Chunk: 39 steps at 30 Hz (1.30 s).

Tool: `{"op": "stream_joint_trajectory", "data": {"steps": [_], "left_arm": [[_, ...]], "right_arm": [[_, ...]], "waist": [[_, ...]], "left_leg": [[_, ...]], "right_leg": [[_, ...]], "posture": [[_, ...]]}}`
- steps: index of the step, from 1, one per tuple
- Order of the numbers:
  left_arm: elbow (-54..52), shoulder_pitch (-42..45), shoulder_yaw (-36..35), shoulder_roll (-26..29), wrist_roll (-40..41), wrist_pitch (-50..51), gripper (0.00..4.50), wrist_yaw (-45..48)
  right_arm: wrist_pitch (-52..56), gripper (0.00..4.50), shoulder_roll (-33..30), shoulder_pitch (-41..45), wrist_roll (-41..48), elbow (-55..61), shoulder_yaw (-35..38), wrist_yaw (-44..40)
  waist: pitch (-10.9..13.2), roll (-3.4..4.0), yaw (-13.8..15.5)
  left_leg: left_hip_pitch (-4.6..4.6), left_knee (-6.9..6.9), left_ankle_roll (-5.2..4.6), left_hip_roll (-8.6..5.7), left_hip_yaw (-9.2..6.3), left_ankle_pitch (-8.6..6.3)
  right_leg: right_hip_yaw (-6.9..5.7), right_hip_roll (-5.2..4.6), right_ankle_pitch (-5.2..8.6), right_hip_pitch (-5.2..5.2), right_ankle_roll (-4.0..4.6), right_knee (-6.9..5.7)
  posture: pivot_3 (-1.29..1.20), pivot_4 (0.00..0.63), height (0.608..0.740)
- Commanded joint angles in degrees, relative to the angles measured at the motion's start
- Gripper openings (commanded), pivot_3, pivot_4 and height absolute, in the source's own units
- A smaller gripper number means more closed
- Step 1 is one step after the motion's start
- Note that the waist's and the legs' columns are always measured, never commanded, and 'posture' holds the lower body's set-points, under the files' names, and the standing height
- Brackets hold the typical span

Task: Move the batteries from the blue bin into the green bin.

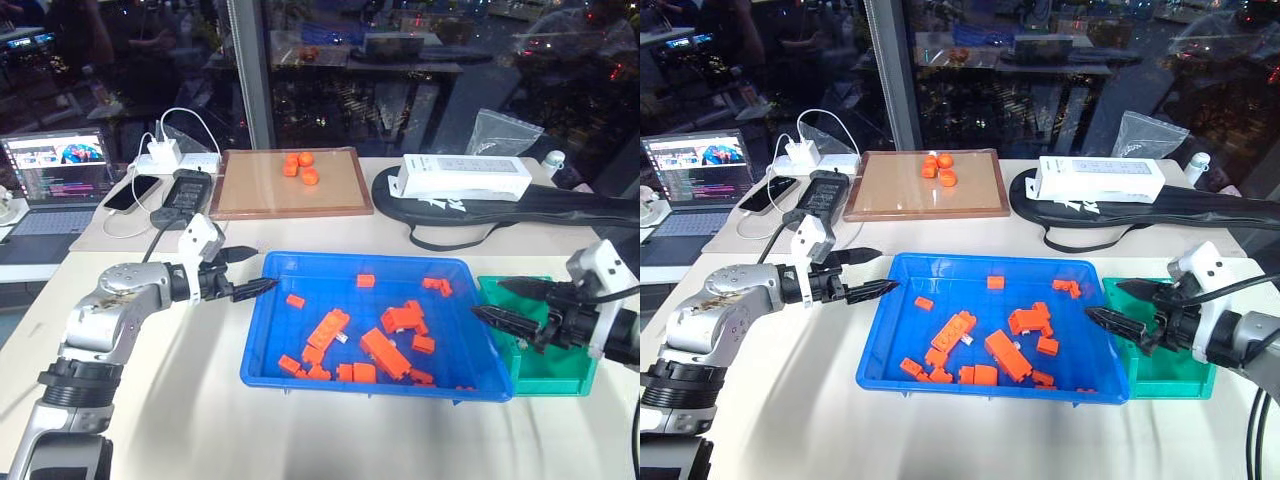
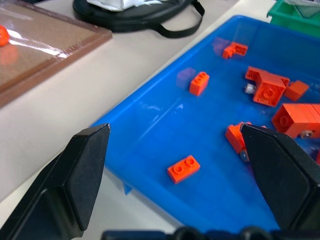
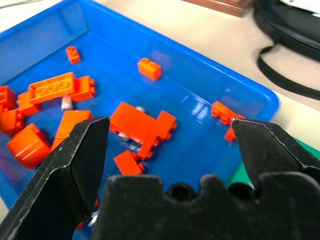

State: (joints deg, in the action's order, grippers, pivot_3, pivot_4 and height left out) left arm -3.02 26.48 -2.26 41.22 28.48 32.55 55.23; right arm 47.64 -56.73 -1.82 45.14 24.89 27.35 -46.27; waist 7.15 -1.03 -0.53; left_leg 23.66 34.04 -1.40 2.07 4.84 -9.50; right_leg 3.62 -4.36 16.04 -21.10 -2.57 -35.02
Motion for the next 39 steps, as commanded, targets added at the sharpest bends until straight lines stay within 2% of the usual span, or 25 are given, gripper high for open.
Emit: {"op": "stream_joint_trajectory", "data": {"steps": [1,3,5,9,14,15,19,21,28,29,32,34,37,39], "left_arm": [[-2.6,1.3,-1.4,0.2,1.3,-2.3,4.50,2.5],[-2.9,4.2,-0.5,1.5,3.4,-0.6,4.50,7.0],[-4.8,4.7,2.3,4.5,3.0,0.0,4.50,12.4],[-10.1,2.9,6.3,9.3,3.2,0.5,4.50,19.8],[-12.0,2.6,7.2,8.9,3.1,0.5,4.50,20.3],[-12.3,2.6,7.1,8.8,3.3,0.7,4.50,20.1],[-13.8,1.7,6.6,8.8,3.7,1.0,4.50,19.8],[-14.2,1.4,6.7,9.0,3.5,0.9,4.50,19.8],[-13.5,1.8,7.4,9.7,1.2,0.7,4.50,19.2],[-13.4,1.8,7.4,9.8,1.0,0.7,4.50,19.2],[-12.9,2.1,7.7,9.5,0.4,0.5,4.50,19.3],[-12.6,2.4,8.1,9.2,0.1,0.4,4.50,19.4],[-12.3,3.2,8.8,8.6,-0.1,0.4,4.50,19.5],[-12.1,4.2,8.8,7.9,0.3,0.8,4.50,19.6]], "right_arm": [[-1.3,4.47,-2.9,4.0,-0.6,0.1,-0.9,-2.1],[-2.3,4.47,-6.2,8.9,-1.9,0.1,-5.1,-4.9],[-4.2,4.47,-7.6,14.0,-5.0,-0.2,-12.5,-7.7],[-10.7,4.47,-4.8,25.5,-13.8,-6.5,-28.6,-15.4],[-22.1,4.47,-2.9,32.7,-25.4,-17.2,-39.9,-23.9],[-24.3,4.47,-1.7,34.3,-27.2,-19.9,-41.7,-25.3],[-31.8,4.47,5.4,40.2,-32.4,-31.9,-46.2,-28.9],[-32.3,4.47,8.2,41.9,-32.8,-35.6,-46.6,-30.5],[-39.7,4.47,12.5,44.1,-38.7,-44.5,-50.0,-35.9],[-40.3,3.97,13.1,44.3,-39.2,-45.7,-49.9,-36.1],[-40.3,3.18,14.5,45.0,-39.4,-47.6,-49.2,-37.3],[-41.2,2.37,15.0,45.5,-39.6,-48.0,-48.5,-37.4],[-41.2,1.47,14.7,46.3,-39.2,-47.3,-47.3,-38.0],[-40.0,1.47,14.0,47.0,-38.4,-46.4,-46.1,-38.7]], "waist": [[0.0,0.00,0.0],[0.0,0.06,-0.2],[0.1,0.07,-0.5],[0.0,-0.02,-0.8],[0.0,0.15,0.3],[0.0,0.15,0.3],[0.0,0.13,0.0],[0.0,0.14,-0.1],[0.0,0.15,-0.1],[0.0,0.15,-0.1],[0.0,0.15,-0.2],[0.0,0.15,-0.2],[0.0,0.15,-0.1],[0.0,0.15,-0.1]], "left_leg": [[0.00,0.00,0.00,0.00,0.00,0.00],[0.01,0.05,0.00,-0.01,0.01,0.00],[0.05,0.16,0.00,0.00,0.04,0.00],[-0.19,0.12,0.01,0.23,0.04,-0.01],[0.10,0.16,-0.01,0.17,0.11,0.00],[0.15,0.22,-0.01,0.22,0.14,0.00],[0.19,0.39,-0.01,0.23,0.17,0.00],[0.17,0.47,-0.01,0.43,0.17,0.00],[0.16,0.68,0.00,0.71,0.21,0.00],[0.16,0.70,0.00,0.72,0.21,0.00],[0.11,0.74,0.00,0.72,0.21,0.00],[0.09,0.75,0.01,0.74,0.21,0.00],[0.09,0.75,0.02,0.74,0.21,0.01],[0.10,0.76,0.02,0.74,0.22,0.01]], "right_leg": [[0.00,0.00,0.00,0.00,0.00,0.00],[0.01,-0.01,0.00,-0.03,0.00,-0.03],[0.03,0.00,-0.04,-0.12,-0.02,-0.08],[0.04,0.24,-0.05,-0.02,0.23,0.02],[-0.05,0.21,0.03,-0.29,0.21,-0.12],[-0.04,0.24,0.03,-0.61,0.21,-0.13],[-0.01,0.40,0.00,-0.27,0.21,-0.15],[-0.01,0.53,-0.02,-0.24,0.26,-0.20],[-0.01,0.92,-0.09,-0.26,0.47,-0.41],[0.00,0.92,-0.08,-0.28,0.49,-0.48],[0.05,0.93,-0.03,-0.37,0.58,-0.77],[0.05,0.96,0.00,-0.39,0.63,-0.87],[0.05,0.97,0.02,-0.44,0.66,-0.97],[0.05,0.96,0.02,-0.45,0.66,-0.97]], "posture": [[0.00,0.150,0.740],[0.00,0.150,0.740],[0.00,0.150,0.740],[0.00,0.150,0.740],[0.00,0.150,0.740],[0.00,0.150,0.740],[0.00,0.150,0.740],[0.00,0.150,0.740],[0.00,0.150,0.740],[0.00,0.150,0.740],[0.00,0.150,0.740],[0.00,0.150,0.740],[0.00,0.150,0.740],[0.00,0.150,0.740]]}}
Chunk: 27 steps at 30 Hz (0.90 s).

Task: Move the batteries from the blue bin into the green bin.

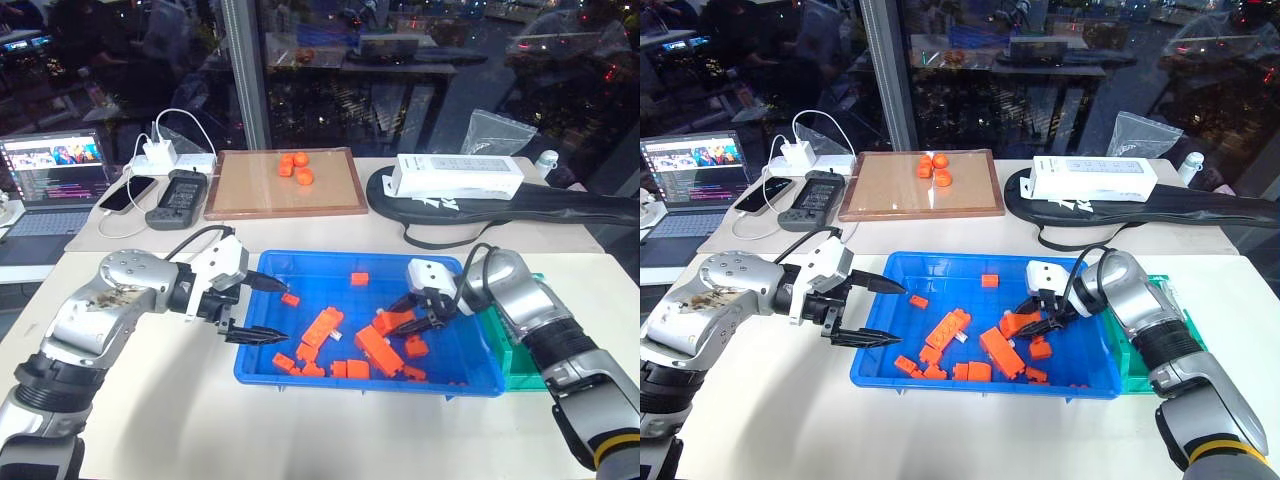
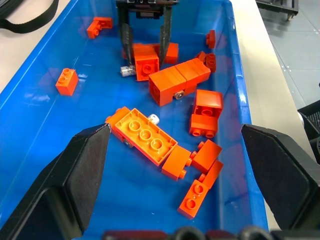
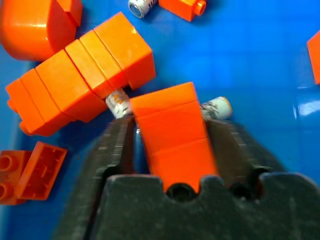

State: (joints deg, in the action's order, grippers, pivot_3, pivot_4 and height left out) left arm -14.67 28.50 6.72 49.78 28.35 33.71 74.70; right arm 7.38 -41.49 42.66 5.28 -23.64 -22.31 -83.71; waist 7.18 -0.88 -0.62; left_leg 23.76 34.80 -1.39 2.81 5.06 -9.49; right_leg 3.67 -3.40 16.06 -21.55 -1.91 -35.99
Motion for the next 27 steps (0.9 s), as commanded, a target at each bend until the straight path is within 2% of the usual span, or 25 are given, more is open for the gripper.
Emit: {"op": "stream_joint_trajectory", "data": {"steps": [1,6,14,16,17,22,23,27], "left_arm": [[-0.2,2.6,0.0,-0.7,0.4,-0.4,4.50,0.3],[1.5,4.1,1.2,-1.0,-0.8,-1.6,4.50,1.4],[3.2,7.5,3.3,-3.5,-1.7,-2.8,4.50,2.5],[3.2,8.7,3.7,-4.2,-1.7,-2.4,4.50,2.6],[3.3,9.1,3.8,-4.4,-1.8,-2.3,4.50,2.6],[3.4,9.7,4.1,-4.5,-2.1,-2.0,4.50,2.9],[3.3,9.6,4.1,-4.4,-2.0,-1.9,4.50,2.9],[2.7,9.4,4.0,-4.1,-1.6,-1.0,4.50,2.7]], "right_arm": [[1.1,1.47,-1.7,3.0,1.9,2.5,4.4,-1.6],[1.9,1.47,-4.5,5.0,0.8,0.4,7.1,-1.2],[1.7,1.47,-6.3,4.1,-4.6,-3.1,7.8,5.7],[0.6,2.48,-6.4,3.8,-6.3,-3.2,7.6,7.8],[0.8,2.65,-6.3,3.8,-6.7,-2.8,7.8,8.6],[2.6,4.26,-6.4,3.4,-6.4,1.0,8.6,9.0],[3.0,4.39,-6.2,3.3,-5.9,2.5,8.8,8.9],[7.4,4.39,-4.4,2.1,-2.5,9.3,9.5,7.8]], "waist": [[0.0,0.00,0.0],[0.0,0.01,0.0],[0.0,0.00,-0.1],[0.0,0.00,-0.1],[0.0,0.00,-0.1],[0.0,0.01,-0.2],[0.0,0.01,-0.2],[0.0,0.01,-0.2]], "left_leg": [[0.02,0.00,0.00,-0.01,0.00,0.00],[0.01,-0.01,0.01,-0.01,0.01,0.00],[0.02,-0.01,0.01,0.00,0.16,0.00],[0.03,-0.02,0.01,0.00,0.17,0.00],[0.04,-0.02,0.01,-0.01,0.17,0.00],[0.03,-0.03,0.01,-0.01,0.18,0.01],[0.03,-0.03,0.01,0.00,0.17,0.01],[0.03,-0.03,0.01,0.01,0.16,0.01]], "right_leg": [[0.00,-0.01,0.00,-0.02,0.00,0.00],[0.01,0.00,0.00,-0.06,0.01,-0.03],[0.07,0.01,0.01,-0.11,0.04,-0.06],[0.07,0.02,0.02,-0.12,0.04,-0.07],[0.08,0.03,0.02,-0.13,0.04,-0.08],[0.12,0.05,0.02,-0.16,0.03,-0.09],[0.13,0.06,0.02,-0.16,0.03,-0.10],[0.13,0.07,0.02,-0.17,0.03,-0.11]], "posture": [[0.00,0.150,0.740],[0.00,0.150,0.740],[0.00,0.150,0.740],[0.00,0.150,0.740],[0.00,0.150,0.740],[0.00,0.150,0.740],[0.00,0.150,0.740],[0.00,0.150,0.740]]}}
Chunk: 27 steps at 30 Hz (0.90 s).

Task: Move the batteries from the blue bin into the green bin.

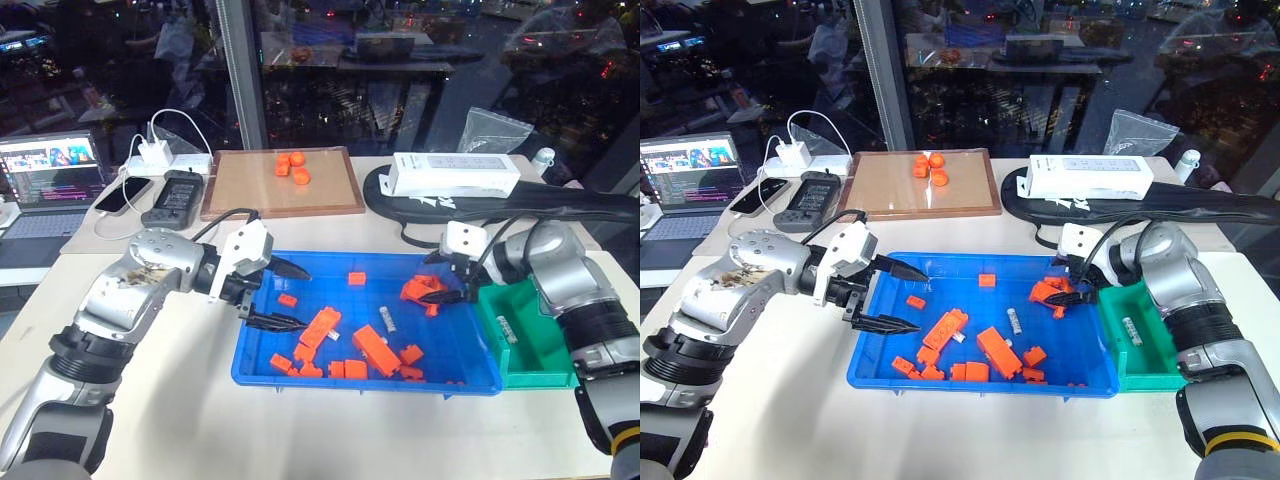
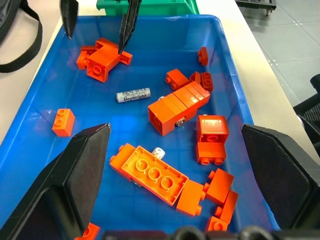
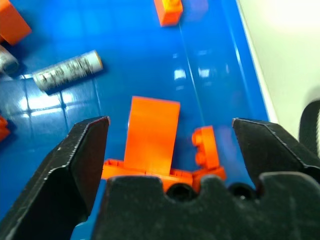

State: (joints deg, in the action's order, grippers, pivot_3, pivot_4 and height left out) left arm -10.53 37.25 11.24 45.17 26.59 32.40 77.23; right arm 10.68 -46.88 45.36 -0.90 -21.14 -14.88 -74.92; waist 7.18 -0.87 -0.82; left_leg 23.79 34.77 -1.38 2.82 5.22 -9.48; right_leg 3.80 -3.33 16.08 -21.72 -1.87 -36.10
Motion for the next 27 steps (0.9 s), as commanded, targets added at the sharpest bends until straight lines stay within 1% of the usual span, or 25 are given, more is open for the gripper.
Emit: {"op": "stream_joint_trajectory", "data": {"steps": [1,4,7,9,11,17,19,20,21,22,23,24,27], "left_arm": [[-1.6,0.5,-0.6,0.7,0.3,0.7,4.50,0.2],[-2.0,0.1,-1.3,1.2,0.4,1.7,4.50,-0.6],[-2.4,-0.3,-1.9,1.4,0.5,2.2,4.50,-1.4],[-2.9,-0.7,-2.2,1.8,0.7,2.6,4.50,-1.6],[-3.5,-1.1,-2.7,1.8,1.2,2.9,4.50,-2.1],[-4.9,-1.5,-3.4,2.2,1.9,4.1,4.50,-3.1],[-5.2,-1.7,-3.7,2.4,2.1,4.4,4.50,-3.2],[-5.4,-1.7,-3.8,2.4,2.1,4.5,4.50,-3.3],[-5.5,-1.8,-3.9,2.4,2.2,4.6,4.50,-3.4],[-5.5,-1.8,-3.9,2.5,2.2,4.7,4.50,-3.5],[-5.5,-1.8,-3.9,2.5,2.2,4.7,4.50,-3.6],[-5.5,-1.9,-3.9,2.5,2.2,4.7,4.50,-3.6],[-4.9,-1.6,-3.6,2.2,2.2,4.3,4.50,-3.6]], "right_arm": [[5.9,4.39,1.9,-1.4,4.7,9.5,1.3,-2.0],[7.6,4.39,4.5,-2.2,2.6,11.3,-1.8,-0.9],[7.7,4.39,4.8,-3.4,2.2,12.4,-4.0,-3.1],[5.0,4.39,5.2,-3.8,0.4,11.1,-6.3,-3.3],[-0.2,4.39,5.1,-3.3,-2.7,8.6,-8.9,-3.3],[-5.6,4.39,7.4,-1.1,-4.7,1.1,-10.6,-4.1],[-6.1,3.88,8.5,-0.4,-4.8,-1.6,-10.3,-3.7],[-6.4,3.73,8.8,-0.2,-4.9,-2.4,-10.2,-3.7],[-6.5,3.40,8.7,-0.2,-5.0,-2.8,-10.3,-4.4],[-6.5,2.94,8.6,-0.2,-4.9,-3.0,-10.2,-4.9],[-6.3,2.63,8.6,-0.3,-4.6,-3.0,-9.9,-5.0],[-6.2,2.49,8.7,-0.4,-4.4,-3.1,-9.6,-5.1],[-3.8,2.48,7.9,-0.2,-2.3,-0.6,-7.3,-5.9]], "waist": [[0.0,0.00,0.0],[0.0,0.00,-0.1],[0.0,0.00,0.3],[0.0,0.00,0.4],[0.0,0.00,0.4],[0.0,0.00,0.1],[0.0,0.00,0.1],[0.0,0.00,0.0],[0.0,0.00,0.0],[0.0,0.00,0.0],[0.0,0.00,0.0],[0.0,0.00,0.0],[0.0,0.00,0.1]], "left_leg": [[0.00,0.00,0.00,0.00,-0.01,0.00],[-0.01,0.02,0.00,0.03,-0.04,0.00],[0.01,0.06,0.00,0.01,-0.02,0.00],[0.02,0.08,0.01,-0.02,0.03,0.01],[0.03,0.09,0.01,-0.01,0.04,0.01],[-0.02,0.09,0.01,0.01,0.10,0.01],[-0.01,0.08,0.02,0.01,0.15,0.01],[-0.02,0.08,0.02,0.02,0.15,0.01],[-0.02,0.08,0.02,0.02,0.14,0.01],[-0.03,0.08,0.02,0.02,0.14,0.01],[-0.03,0.08,0.02,0.02,0.14,0.01],[-0.04,0.08,0.02,0.03,0.13,0.01],[-0.04,0.10,0.02,0.02,0.12,0.01]], "right_leg": [[0.00,0.00,0.00,0.00,0.00,0.00],[0.00,0.03,0.00,0.01,0.00,-0.03],[-0.01,0.03,0.00,0.00,0.00,-0.07],[-0.03,0.00,0.00,0.00,-0.01,-0.06],[-0.02,-0.01,0.00,0.00,-0.01,-0.05],[-0.03,0.05,0.00,0.04,-0.01,-0.06],[-0.03,0.05,0.00,0.02,0.00,-0.07],[-0.03,0.06,0.00,0.02,0.00,-0.07],[-0.03,0.07,0.00,0.03,0.01,-0.07],[-0.03,0.07,0.00,0.04,0.01,-0.08],[-0.03,0.07,0.00,0.04,0.01,-0.08],[-0.03,0.07,0.00,0.06,0.01,-0.08],[-0.03,0.06,0.00,0.08,0.00,-0.08]], "posture": [[0.00,0.150,0.740],[0.00,0.150,0.740],[0.00,0.150,0.740],[0.00,0.150,0.740],[0.00,0.150,0.740],[0.00,0.150,0.740],[0.00,0.150,0.740],[0.00,0.150,0.740],[0.00,0.150,0.740],[0.00,0.150,0.740],[0.00,0.150,0.740],[0.00,0.150,0.740],[0.00,0.150,0.740]]}}
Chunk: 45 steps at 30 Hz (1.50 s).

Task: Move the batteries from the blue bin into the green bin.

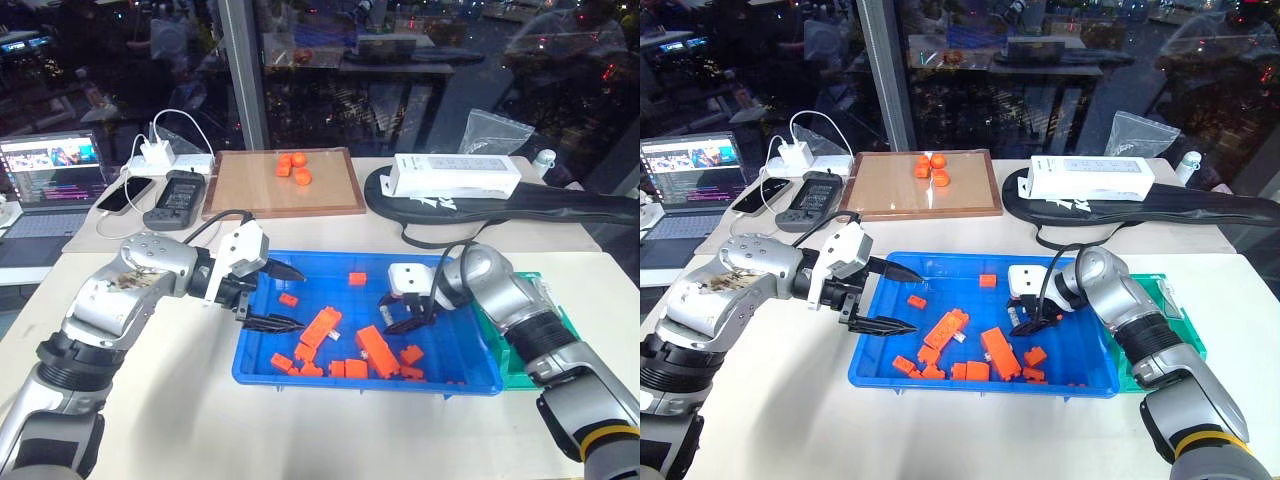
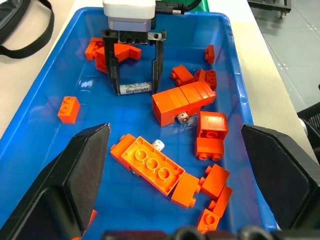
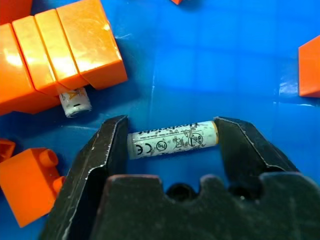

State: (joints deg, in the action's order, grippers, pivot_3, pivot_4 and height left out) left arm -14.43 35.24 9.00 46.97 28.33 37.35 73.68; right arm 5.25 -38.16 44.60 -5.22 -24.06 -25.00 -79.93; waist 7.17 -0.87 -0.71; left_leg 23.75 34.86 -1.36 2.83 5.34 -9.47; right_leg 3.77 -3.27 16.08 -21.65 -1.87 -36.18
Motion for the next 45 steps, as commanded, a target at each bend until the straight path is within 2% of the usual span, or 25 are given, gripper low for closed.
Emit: {"op": "stream_joint_trajectory", "data": {"steps": [1,5,9,15,19,24,27,31,33,36,37,41,45], "left_arm": [[-0.7,0.6,-1.1,0.3,0.3,-0.8,4.50,0.1],[0.0,1.3,-0.2,-0.4,0.5,-1.6,4.50,1.4],[3.4,4.0,0.3,-3.9,0.8,-3.1,4.50,2.2],[10.5,9.9,-0.5,-12.7,2.1,-5.0,4.50,1.0],[13.0,12.2,-1.7,-17.3,4.1,-4.5,4.50,0.6],[13.7,12.5,-1.0,-18.1,3.9,-4.2,4.50,1.2],[14.6,11.6,1.5,-17.1,-0.2,-7.1,4.50,1.6],[14.5,10.9,2.2,-16.9,-1.2,-7.7,4.50,1.8],[14.4,10.7,2.2,-17.0,-1.4,-7.7,4.50,1.7],[14.3,10.4,1.6,-16.6,-1.5,-7.7,4.50,1.5],[14.3,10.3,1.4,-16.3,-1.6,-7.7,4.50,1.4],[15.4,9.5,1.5,-13.8,-3.8,-9.5,4.50,1.7],[15.6,7.9,0.4,-10.5,-4.3,-9.4,4.50,2.4]], "right_arm": [[2.6,2.48,-1.4,0.8,2.7,3.5,3.8,-1.3],[9.6,2.48,-5.9,1.1,6.1,10.6,8.5,-2.7],[18.7,2.48,-15.9,-0.6,10.3,17.9,18.4,-1.8],[17.7,2.48,-29.4,-9.9,9.0,17.3,26.7,0.4],[13.4,2.48,-34.4,-16.9,7.0,14.7,28.9,2.6],[10.6,2.48,-33.6,-22.4,7.3,15.3,28.6,4.7],[8.4,2.48,-31.6,-22.8,5.5,12.9,26.3,7.1],[6.3,2.48,-28.8,-21.6,3.6,8.9,22.7,7.7],[6.1,3.48,-28.2,-20.4,3.1,8.0,21.7,7.4],[6.4,4.32,-28.4,-18.0,2.6,8.5,20.2,6.1],[6.5,4.45,-29.0,-17.2,2.3,8.8,19.8,5.5],[11.3,4.45,-32.1,-12.9,3.1,13.3,19.8,0.9],[22.3,4.45,-30.3,-5.7,9.4,23.5,20.0,-3.0]], "waist": [[0.0,0.00,0.0],[0.0,0.04,0.2],[0.0,0.05,0.8],[0.0,0.01,1.4],[-0.1,0.11,0.9],[-0.1,0.25,-0.6],[-0.1,0.27,-0.6],[-0.1,0.23,-0.2],[-0.1,0.25,0.0],[-0.1,0.29,0.0],[-0.1,0.29,0.0],[-0.1,0.35,-0.1],[-0.1,0.38,-0.4]], "left_leg": [[0.00,0.00,0.00,0.00,0.00,0.00],[0.06,-0.02,0.01,-0.01,-0.03,0.01],[0.09,-0.02,0.02,-0.03,-0.07,0.01],[0.08,0.02,0.02,-0.06,0.10,0.00],[0.08,0.02,0.01,-0.06,0.12,0.01],[-0.01,-0.05,0.01,-0.04,-0.05,0.01],[-0.06,-0.02,0.01,-0.05,-0.15,0.01],[-0.25,0.03,0.03,-0.09,-0.09,0.02],[-0.25,0.04,0.03,-0.12,-0.09,0.02],[-0.23,0.04,0.03,-0.15,-0.11,0.02],[-0.22,0.03,0.03,-0.15,-0.13,0.02],[-0.24,-0.01,0.03,-0.14,-0.15,0.02],[-0.27,-0.04,0.04,-0.09,-0.16,0.01]], "right_leg": [[0.00,0.00,0.00,0.00,0.00,0.00],[0.00,-0.03,0.00,-0.08,0.00,-0.02],[-0.01,-0.07,0.00,-0.10,-0.01,-0.01],[-0.12,-0.11,0.01,0.00,0.00,0.14],[0.01,-0.08,0.01,-0.02,-0.01,0.13],[0.12,0.04,0.01,0.01,-0.02,0.08],[0.13,0.05,0.01,0.04,-0.04,0.05],[0.11,0.01,0.03,0.29,-0.11,0.11],[0.11,-0.04,0.03,0.32,-0.11,0.11],[0.11,-0.10,0.04,0.31,-0.14,0.12],[0.11,-0.10,0.04,0.31,-0.14,0.12],[0.11,-0.08,0.05,0.29,-0.14,0.12],[0.11,-0.07,0.05,0.28,-0.11,0.12]], "posture": [[0.00,0.150,0.740],[0.00,0.150,0.740],[0.00,0.150,0.740],[0.00,0.150,0.740],[0.00,0.150,0.740],[0.00,0.150,0.740],[0.00,0.150,0.740],[0.00,0.150,0.740],[0.00,0.150,0.740],[0.00,0.150,0.740],[0.00,0.150,0.740],[0.00,0.150,0.740],[0.00,0.150,0.740]]}}
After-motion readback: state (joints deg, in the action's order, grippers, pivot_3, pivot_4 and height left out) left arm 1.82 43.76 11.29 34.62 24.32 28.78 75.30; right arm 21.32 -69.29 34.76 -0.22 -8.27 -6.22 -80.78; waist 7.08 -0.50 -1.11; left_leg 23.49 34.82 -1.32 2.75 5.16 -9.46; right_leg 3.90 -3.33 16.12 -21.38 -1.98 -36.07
